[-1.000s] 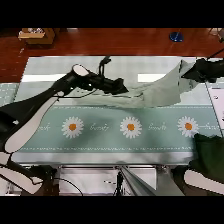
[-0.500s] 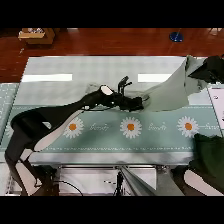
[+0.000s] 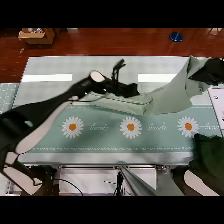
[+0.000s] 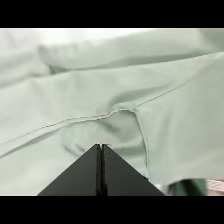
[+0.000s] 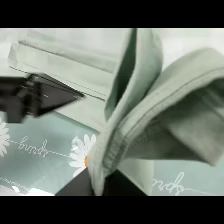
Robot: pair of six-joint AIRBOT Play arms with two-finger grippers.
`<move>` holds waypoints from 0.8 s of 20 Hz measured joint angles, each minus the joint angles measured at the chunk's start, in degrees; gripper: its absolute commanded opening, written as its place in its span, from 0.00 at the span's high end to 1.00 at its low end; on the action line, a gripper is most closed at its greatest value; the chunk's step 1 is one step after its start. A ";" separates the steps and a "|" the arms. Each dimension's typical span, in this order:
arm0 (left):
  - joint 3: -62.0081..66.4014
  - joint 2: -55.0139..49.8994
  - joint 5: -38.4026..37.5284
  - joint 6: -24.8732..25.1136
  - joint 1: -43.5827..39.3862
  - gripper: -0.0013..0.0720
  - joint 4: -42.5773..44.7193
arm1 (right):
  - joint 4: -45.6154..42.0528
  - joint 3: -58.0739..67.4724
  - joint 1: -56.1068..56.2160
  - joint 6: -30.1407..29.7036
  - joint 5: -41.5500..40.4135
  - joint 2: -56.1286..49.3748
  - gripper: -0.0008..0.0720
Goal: Fold the shirts.
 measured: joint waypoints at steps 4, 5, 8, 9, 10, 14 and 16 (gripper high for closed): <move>0.11 12.63 -7.80 -4.02 9.66 0.95 20.87 | -3.52 0.00 11.32 2.75 -8.44 -2.80 0.94; 0.09 15.93 -10.27 -4.79 12.68 0.95 25.73 | -4.07 0.00 14.14 3.48 -10.88 -4.17 0.94; 0.09 24.65 -16.72 -5.75 22.18 0.95 36.06 | -5.22 0.00 22.88 5.97 -18.80 -10.25 0.94; 0.11 27.34 -18.27 -6.08 25.66 0.95 38.47 | -5.51 0.00 25.49 6.58 -21.07 -12.57 0.94; 0.11 29.81 -19.82 -6.12 29.03 0.95 40.11 | -5.44 0.00 28.26 7.52 -23.82 -15.28 0.94; 0.11 36.44 -23.65 -6.51 38.21 0.95 43.17 | -1.09 0.00 37.90 10.08 -36.02 -26.08 0.69; -0.17 38.05 -24.76 -6.51 40.09 0.95 43.58 | 5.16 0.00 41.77 10.43 -42.40 -30.77 0.44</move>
